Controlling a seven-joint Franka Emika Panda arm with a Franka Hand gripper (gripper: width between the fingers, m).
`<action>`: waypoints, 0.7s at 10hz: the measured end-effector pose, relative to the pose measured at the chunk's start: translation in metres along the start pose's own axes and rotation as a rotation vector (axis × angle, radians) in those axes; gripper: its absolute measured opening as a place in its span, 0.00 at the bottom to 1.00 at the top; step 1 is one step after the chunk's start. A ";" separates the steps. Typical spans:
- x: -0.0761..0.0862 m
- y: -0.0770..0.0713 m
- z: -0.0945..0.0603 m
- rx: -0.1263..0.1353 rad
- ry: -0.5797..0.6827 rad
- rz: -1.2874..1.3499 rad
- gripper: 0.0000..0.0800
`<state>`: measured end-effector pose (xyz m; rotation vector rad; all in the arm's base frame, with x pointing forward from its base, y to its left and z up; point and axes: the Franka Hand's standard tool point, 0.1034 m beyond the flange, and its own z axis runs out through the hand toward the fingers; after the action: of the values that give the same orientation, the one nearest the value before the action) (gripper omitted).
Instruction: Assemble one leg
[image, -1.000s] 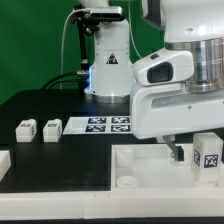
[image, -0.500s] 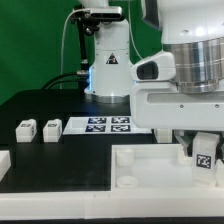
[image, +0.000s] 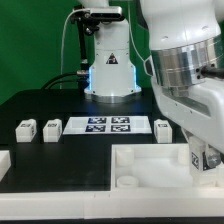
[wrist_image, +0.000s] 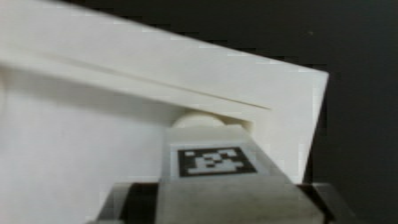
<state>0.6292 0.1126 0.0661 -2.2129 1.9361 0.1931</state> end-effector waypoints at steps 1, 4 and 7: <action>0.000 0.000 0.000 0.001 -0.003 0.038 0.37; -0.001 0.000 0.001 0.000 -0.004 -0.012 0.55; -0.007 0.001 -0.003 -0.035 0.024 -0.391 0.79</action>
Offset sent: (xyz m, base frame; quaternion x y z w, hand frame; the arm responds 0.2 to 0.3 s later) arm 0.0000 0.0000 0.0000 0.0000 0.0000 -0.0899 0.9960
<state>0.6277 0.1184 0.0702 -2.5692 1.4780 0.1414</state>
